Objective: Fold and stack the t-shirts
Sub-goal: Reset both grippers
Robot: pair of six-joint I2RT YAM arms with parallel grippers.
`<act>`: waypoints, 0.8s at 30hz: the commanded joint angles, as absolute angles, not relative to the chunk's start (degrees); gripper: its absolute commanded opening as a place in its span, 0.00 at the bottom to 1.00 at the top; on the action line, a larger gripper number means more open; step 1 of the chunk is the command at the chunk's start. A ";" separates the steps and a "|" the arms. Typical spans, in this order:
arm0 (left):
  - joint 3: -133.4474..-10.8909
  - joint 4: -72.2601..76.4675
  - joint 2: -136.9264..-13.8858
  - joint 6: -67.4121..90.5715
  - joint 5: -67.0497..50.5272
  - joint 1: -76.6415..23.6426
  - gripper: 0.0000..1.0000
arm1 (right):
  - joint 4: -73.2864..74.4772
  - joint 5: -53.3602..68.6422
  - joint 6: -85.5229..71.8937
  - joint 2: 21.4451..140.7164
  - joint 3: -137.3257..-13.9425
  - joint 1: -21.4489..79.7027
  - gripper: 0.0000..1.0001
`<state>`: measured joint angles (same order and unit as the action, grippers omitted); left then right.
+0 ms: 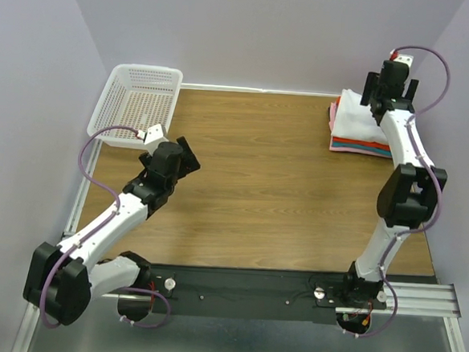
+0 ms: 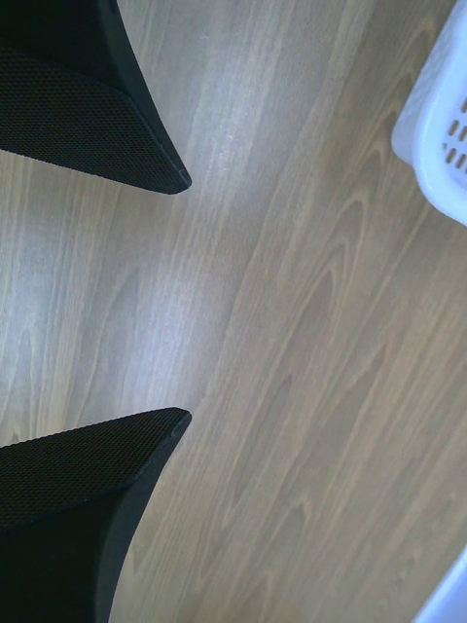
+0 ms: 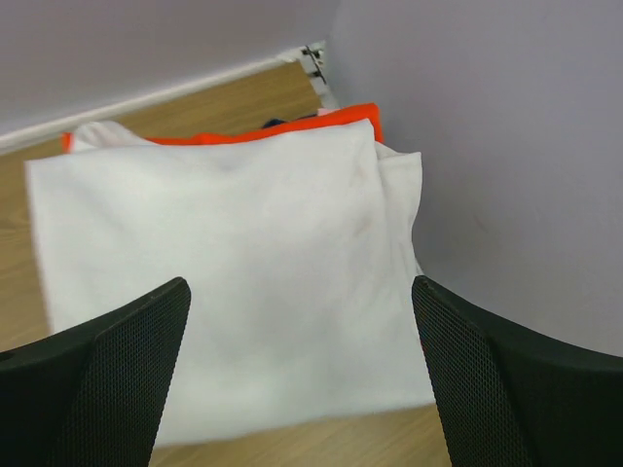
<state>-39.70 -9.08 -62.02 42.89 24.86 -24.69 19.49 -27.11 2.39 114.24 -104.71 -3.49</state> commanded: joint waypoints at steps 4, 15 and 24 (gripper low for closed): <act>-39.03 -7.91 -54.68 41.92 23.73 -24.35 0.98 | 18.72 -10.12 -11.94 96.79 -93.97 -3.87 1.00; -33.23 -6.77 -48.87 42.19 20.92 -24.35 0.98 | 13.01 -1.23 -23.63 64.98 -54.78 -2.90 1.00; -29.45 -5.71 -46.32 43.15 19.95 -24.35 0.98 | 8.35 0.26 -34.53 46.78 -31.83 -2.90 1.00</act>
